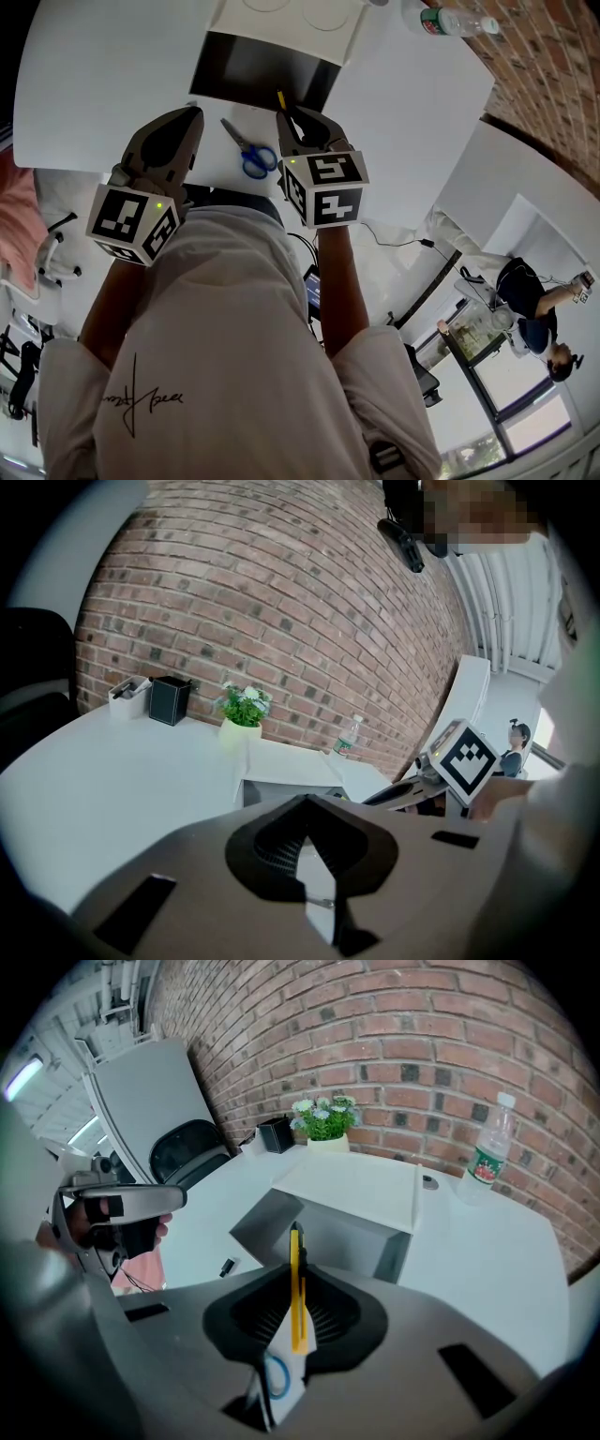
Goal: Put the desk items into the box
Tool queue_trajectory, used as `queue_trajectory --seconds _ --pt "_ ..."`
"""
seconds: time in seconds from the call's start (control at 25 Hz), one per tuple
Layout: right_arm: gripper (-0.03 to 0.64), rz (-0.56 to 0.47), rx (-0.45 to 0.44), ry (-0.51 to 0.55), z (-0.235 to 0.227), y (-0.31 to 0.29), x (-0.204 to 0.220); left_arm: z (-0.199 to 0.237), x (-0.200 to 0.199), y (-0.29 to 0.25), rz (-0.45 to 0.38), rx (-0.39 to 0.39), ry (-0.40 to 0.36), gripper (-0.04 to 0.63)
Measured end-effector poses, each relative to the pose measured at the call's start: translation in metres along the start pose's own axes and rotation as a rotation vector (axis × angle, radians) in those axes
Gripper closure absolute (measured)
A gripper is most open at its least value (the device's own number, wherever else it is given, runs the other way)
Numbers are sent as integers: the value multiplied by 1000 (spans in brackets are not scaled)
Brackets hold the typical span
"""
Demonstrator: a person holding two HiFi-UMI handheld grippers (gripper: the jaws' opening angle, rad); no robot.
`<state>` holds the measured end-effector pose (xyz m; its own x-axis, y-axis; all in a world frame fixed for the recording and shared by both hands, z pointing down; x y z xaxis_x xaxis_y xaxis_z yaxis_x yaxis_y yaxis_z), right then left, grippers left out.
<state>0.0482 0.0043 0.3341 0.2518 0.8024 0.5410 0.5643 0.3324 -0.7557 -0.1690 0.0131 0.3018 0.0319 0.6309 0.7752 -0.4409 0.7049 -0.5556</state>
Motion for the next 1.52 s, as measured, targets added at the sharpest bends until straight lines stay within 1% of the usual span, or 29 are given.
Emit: queue_trajectory --seconds 0.92,1.52 --pt "554 22 -11 -4 -5 -29 -18 20 -6 -14 25 -4 14 591" --pt "554 52 -19 -3 -7 -47 -20 33 -4 -16 37 -26 34 591"
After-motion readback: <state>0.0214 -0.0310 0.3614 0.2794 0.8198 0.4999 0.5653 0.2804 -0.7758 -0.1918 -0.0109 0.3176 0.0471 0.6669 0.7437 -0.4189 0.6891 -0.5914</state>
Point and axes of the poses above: the fingertips, and each gripper's own axes: y backward along the fingers, z to its left, x out of its underside, the point moved 9 cm from there along y, backward along the fingers, and after that the axes turned 12 degrees about -x, right-handed, at the moved point
